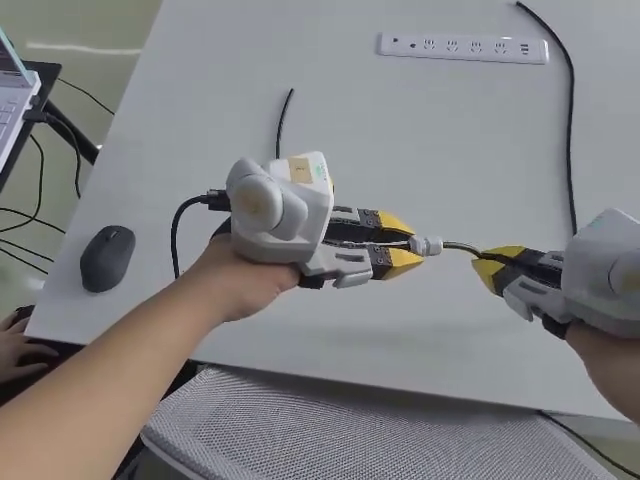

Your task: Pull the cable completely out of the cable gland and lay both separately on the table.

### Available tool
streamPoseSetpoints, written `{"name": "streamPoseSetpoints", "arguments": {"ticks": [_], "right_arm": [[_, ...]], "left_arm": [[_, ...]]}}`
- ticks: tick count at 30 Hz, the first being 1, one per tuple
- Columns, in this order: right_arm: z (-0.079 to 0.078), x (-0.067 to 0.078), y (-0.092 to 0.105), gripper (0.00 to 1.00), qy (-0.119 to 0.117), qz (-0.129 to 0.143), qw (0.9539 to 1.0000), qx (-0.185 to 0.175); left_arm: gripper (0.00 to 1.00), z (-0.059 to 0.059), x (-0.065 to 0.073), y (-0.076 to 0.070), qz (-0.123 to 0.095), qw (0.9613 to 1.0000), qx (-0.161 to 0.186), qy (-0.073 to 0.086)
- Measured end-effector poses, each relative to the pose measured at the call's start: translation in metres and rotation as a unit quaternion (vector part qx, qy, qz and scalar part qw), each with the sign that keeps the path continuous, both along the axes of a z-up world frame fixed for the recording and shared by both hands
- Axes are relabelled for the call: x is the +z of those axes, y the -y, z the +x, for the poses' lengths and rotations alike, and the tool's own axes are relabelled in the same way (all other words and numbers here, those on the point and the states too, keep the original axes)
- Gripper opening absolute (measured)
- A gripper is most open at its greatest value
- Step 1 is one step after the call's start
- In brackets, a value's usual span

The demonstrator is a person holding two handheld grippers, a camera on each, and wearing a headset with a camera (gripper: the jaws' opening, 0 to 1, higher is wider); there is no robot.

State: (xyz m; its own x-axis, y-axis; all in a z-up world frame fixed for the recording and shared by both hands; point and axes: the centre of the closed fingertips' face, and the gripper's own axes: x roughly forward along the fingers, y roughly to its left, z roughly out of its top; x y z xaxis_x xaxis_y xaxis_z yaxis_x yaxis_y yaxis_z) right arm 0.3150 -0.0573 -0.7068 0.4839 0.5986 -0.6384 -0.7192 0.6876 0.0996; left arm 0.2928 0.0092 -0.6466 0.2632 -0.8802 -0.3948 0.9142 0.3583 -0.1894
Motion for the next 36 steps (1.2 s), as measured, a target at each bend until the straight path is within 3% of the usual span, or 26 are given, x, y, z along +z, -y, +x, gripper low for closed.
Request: {"name": "streamPoseSetpoints", "arguments": {"ticks": [7,14,24,36], "right_arm": [[0.001,-0.022,0.021,0.00,-0.042,0.026,0.9965,-0.067],[-0.003,-0.044,0.038,0.00,-0.069,0.016,0.9927,-0.098],[-0.005,-0.043,0.038,0.00,-0.079,0.027,0.9901,-0.112],[-0.005,-0.040,0.039,0.02,-0.061,0.027,0.9927,-0.100]], "left_arm": [[0.15,-0.001,0.003,0.002,-0.004,1.0000,0.003,0.003],[0.15,-0.007,0.005,0.009,-0.002,1.0000,-0.002,0.005],[0.15,-0.008,0.004,0.009,0.000,1.0000,-0.001,0.004],[0.15,-0.009,0.004,0.005,0.004,1.0000,0.006,0.004]]}}
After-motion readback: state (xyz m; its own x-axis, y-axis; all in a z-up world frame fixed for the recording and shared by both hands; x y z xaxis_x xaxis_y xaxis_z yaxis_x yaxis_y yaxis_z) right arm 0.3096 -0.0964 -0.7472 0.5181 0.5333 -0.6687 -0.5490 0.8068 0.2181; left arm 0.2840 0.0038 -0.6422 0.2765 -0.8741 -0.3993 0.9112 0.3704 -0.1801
